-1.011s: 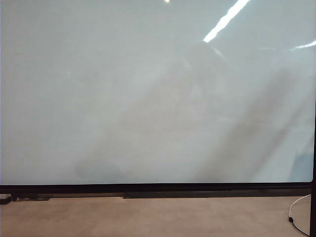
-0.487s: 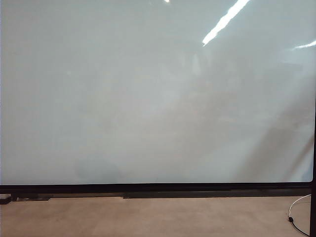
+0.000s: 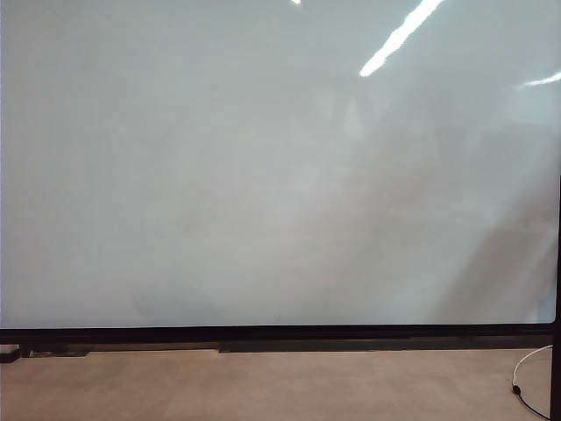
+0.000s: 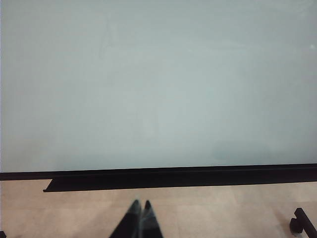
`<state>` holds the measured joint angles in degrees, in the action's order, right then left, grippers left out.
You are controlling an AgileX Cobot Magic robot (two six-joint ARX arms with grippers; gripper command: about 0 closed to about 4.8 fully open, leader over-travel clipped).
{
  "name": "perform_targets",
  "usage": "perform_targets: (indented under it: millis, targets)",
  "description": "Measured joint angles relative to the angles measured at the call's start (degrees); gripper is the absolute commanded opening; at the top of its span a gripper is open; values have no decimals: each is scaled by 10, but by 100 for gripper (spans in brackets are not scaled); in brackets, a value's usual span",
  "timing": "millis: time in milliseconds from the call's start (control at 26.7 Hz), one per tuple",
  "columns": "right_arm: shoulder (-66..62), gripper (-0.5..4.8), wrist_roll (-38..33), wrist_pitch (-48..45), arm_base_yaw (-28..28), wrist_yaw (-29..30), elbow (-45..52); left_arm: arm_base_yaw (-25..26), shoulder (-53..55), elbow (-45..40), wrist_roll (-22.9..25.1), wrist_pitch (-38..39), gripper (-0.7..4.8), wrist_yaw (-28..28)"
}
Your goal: Pick up the pen on the shelf to the right of the whiteboard and draw a rectangle.
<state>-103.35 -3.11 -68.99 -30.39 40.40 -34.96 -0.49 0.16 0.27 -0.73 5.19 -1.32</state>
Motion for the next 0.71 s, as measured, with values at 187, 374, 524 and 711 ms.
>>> perform_targets:
  millis: [187, 374, 524, 711]
  targets:
    - [-24, 378, 1, -6, 17, -1, -17, 0, 0, 0, 0, 0, -4, 0]
    - [-40, 377, 1, -10, 19, -4, -29, 0, 0, 0, 0, 0, -4, 0]
    - [-49, 377, 2, -11, 19, -16, -40, 0, 0, 0, 0, 0, -4, 0]
    - [-61, 377, 2, -11, 19, -18, -58, 0, 0, 0, 0, 0, -4, 0]
